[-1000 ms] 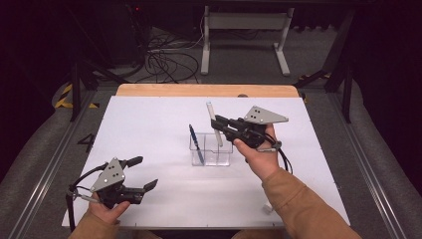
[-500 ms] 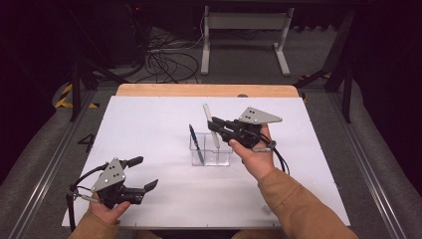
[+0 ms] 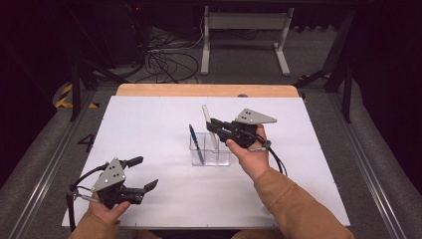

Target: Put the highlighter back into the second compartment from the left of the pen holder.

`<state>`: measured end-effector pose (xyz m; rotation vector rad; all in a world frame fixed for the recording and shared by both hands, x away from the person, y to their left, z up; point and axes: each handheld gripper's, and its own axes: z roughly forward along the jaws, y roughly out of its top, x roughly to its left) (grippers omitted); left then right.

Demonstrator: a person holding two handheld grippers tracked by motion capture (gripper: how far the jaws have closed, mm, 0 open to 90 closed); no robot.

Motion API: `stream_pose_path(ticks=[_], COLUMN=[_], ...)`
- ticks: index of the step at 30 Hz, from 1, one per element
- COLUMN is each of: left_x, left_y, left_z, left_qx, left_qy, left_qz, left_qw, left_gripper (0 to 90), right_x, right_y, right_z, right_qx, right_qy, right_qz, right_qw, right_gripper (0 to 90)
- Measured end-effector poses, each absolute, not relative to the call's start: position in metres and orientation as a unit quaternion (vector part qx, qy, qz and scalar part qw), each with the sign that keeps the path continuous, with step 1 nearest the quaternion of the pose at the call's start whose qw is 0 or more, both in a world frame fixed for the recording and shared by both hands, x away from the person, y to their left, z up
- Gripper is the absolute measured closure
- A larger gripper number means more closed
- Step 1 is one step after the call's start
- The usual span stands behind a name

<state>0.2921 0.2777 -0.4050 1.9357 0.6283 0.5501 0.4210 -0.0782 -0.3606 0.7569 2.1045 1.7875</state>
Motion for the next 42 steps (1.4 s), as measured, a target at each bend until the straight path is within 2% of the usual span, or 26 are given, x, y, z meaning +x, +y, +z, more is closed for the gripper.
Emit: stream_pose_path(ticks=[11, 12, 15, 24, 28, 42], left_x=[0.291, 0.291, 0.291, 0.291, 0.293, 0.296], left_y=[0.275, 0.275, 0.276, 0.275, 0.275, 0.267], left_z=[-0.405, -0.405, -0.405, -0.404, -0.404, -0.401], left_qx=[0.801, 0.801, 0.8, 0.8, 0.8, 0.8], left_qy=[0.254, 0.254, 0.255, 0.255, 0.254, 0.247], left_qz=[0.227, 0.227, 0.226, 0.228, 0.228, 0.221], left_qw=[0.491, 0.492, 0.494, 0.492, 0.494, 0.5], left_gripper=[16.9, 16.9, 16.8, 16.7, 16.7, 16.6], right_x=[0.421, 0.421, 0.42, 0.408, 0.403, 0.392], right_y=[-0.073, -0.073, -0.075, -0.086, -0.092, -0.116], right_z=[-0.367, -0.368, -0.367, -0.354, -0.348, -0.338], right_qx=[0.261, 0.262, 0.271, 0.253, 0.25, 0.255], right_qy=[0.737, 0.737, 0.731, 0.731, 0.727, 0.722], right_qz=[0.606, 0.605, 0.608, 0.608, 0.614, 0.612], right_qw=[0.146, 0.148, 0.152, 0.181, 0.182, 0.195], right_gripper=[78.4, 76.1, 61.7, 41.9, 38.1, 35.5])
